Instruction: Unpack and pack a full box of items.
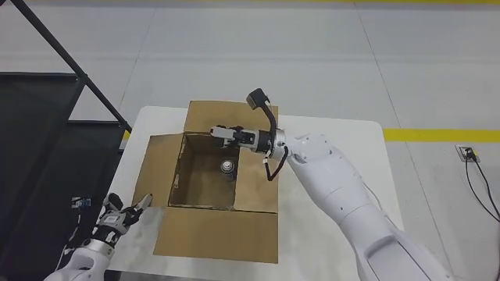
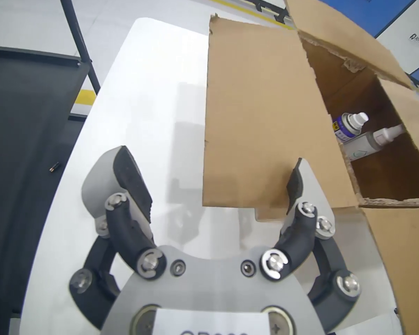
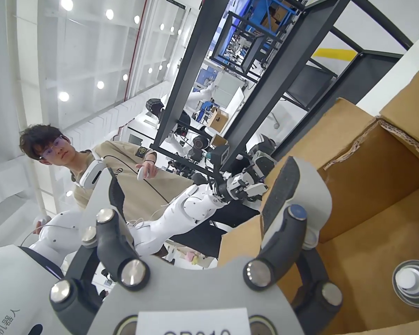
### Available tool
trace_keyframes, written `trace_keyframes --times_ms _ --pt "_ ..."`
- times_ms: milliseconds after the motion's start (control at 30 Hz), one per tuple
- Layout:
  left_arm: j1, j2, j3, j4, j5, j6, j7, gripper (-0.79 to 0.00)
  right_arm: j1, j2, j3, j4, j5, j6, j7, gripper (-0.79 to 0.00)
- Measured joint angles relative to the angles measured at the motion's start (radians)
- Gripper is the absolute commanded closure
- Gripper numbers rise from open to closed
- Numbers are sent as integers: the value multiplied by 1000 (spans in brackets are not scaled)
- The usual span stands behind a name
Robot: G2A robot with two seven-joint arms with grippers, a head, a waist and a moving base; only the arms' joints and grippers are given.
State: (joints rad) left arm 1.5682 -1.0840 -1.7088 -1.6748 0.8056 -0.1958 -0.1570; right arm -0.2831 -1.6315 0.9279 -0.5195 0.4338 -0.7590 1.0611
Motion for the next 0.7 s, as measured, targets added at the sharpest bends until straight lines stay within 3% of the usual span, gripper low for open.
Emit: trace_keyframes --times_ms 367,700 --pt "-36 0 43 49 55 -35 -57 -785 -99 67 62 -171 -37 2 2 -785" --pt "-64 -8 76 57 49 -31 -20 -785 -165 105 114 -267 -57 25 -1 -785"
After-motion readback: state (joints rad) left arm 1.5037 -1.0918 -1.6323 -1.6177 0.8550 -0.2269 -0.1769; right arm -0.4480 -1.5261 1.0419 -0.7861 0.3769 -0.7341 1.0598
